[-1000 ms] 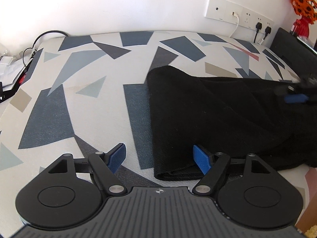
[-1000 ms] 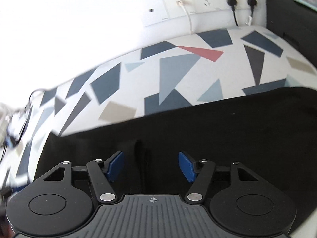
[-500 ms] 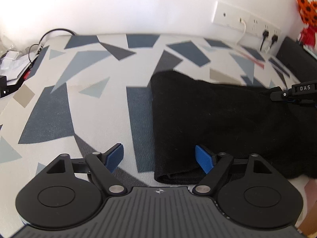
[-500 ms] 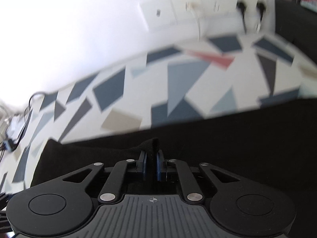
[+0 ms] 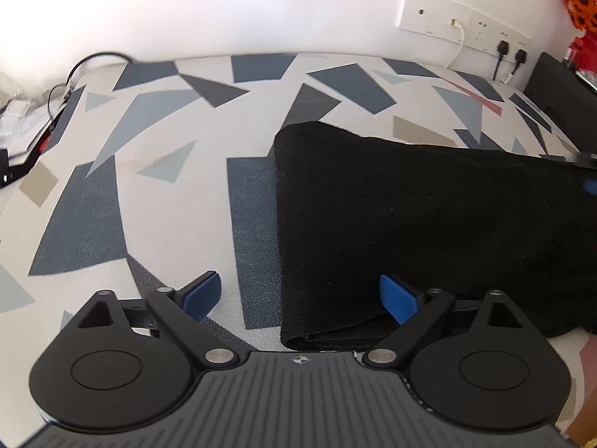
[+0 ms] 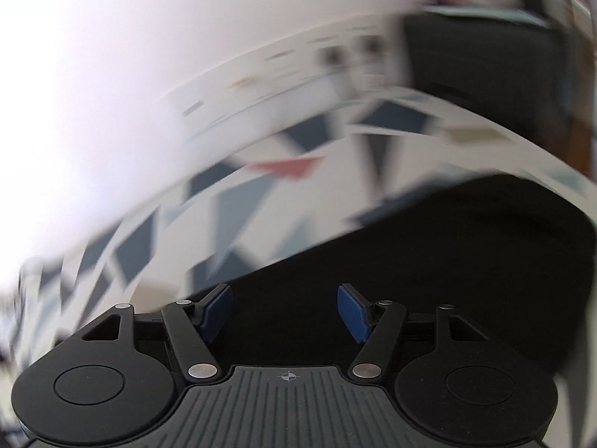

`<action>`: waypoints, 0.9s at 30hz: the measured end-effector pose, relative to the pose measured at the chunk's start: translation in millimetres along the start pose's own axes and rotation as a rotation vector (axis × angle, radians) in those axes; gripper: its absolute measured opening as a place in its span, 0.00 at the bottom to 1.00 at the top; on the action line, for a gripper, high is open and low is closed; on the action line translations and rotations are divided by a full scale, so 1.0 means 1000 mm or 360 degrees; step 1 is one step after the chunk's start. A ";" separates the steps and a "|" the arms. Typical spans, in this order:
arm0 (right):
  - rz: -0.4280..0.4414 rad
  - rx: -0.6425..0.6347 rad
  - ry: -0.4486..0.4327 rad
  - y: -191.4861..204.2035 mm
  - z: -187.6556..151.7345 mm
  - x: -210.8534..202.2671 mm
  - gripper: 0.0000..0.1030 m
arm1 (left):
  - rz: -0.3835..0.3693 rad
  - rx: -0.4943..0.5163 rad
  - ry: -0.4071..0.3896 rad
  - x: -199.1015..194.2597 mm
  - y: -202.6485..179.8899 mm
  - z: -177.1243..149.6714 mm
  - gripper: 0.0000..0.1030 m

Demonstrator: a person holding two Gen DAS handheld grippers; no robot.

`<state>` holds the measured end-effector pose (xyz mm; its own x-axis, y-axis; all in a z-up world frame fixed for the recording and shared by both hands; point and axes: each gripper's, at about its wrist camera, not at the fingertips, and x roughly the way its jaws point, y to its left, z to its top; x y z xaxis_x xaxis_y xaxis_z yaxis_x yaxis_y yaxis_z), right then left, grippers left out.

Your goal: Fold clothes

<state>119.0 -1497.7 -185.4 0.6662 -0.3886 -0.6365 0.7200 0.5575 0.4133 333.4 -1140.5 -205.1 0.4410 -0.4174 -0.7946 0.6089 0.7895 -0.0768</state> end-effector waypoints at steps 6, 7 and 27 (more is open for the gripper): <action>-0.0213 0.0414 -0.0245 -0.089 0.009 -0.051 0.59 | 0.0060 -0.0039 0.0045 0.006 -0.003 0.002 1.00; -0.0262 0.0438 -0.0270 -0.099 0.008 -0.057 0.61 | 0.0068 -0.0041 0.0053 0.006 -0.004 0.003 1.00; -0.0546 0.0323 -0.0189 -0.122 -0.008 -0.016 0.80 | 0.0151 -0.0128 0.0094 0.007 -0.010 0.004 1.00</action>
<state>18.7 -1553.7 -231.1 0.3903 -0.6152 -0.6849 0.9199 0.2298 0.3178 333.3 -1153.5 -207.5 0.4529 -0.3139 -0.8345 0.5104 0.8587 -0.0460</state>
